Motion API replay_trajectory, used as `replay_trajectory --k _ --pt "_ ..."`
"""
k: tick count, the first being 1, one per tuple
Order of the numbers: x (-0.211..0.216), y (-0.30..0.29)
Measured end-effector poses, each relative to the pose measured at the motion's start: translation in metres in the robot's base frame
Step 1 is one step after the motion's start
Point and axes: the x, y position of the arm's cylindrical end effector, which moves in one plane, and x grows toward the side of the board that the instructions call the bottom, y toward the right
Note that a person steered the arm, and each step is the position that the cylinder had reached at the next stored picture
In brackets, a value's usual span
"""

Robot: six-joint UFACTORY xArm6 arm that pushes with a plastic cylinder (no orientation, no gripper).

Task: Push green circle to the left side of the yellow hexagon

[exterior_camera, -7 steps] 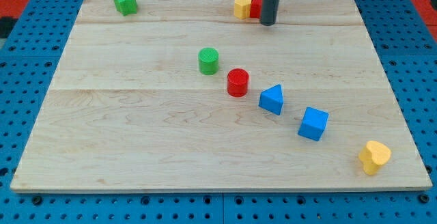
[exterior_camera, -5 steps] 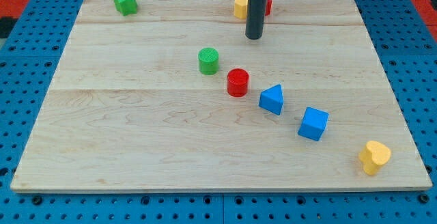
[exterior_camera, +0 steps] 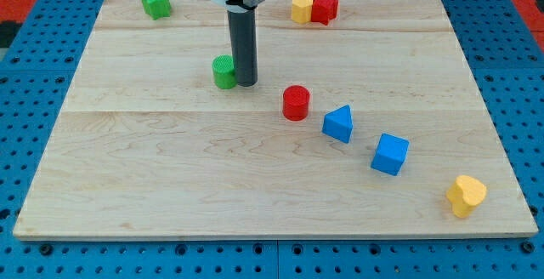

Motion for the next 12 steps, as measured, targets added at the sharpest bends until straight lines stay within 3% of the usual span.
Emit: replay_trajectory --k 1,2,5,6,8,10,12 --pt "0.021 -0.032" --pt "0.009 -0.034" --pt "-0.059 -0.01" --pt "-0.061 -0.032" --pt "-0.102 0.007" --pt "-0.118 -0.037" --pt "-0.147 -0.019"
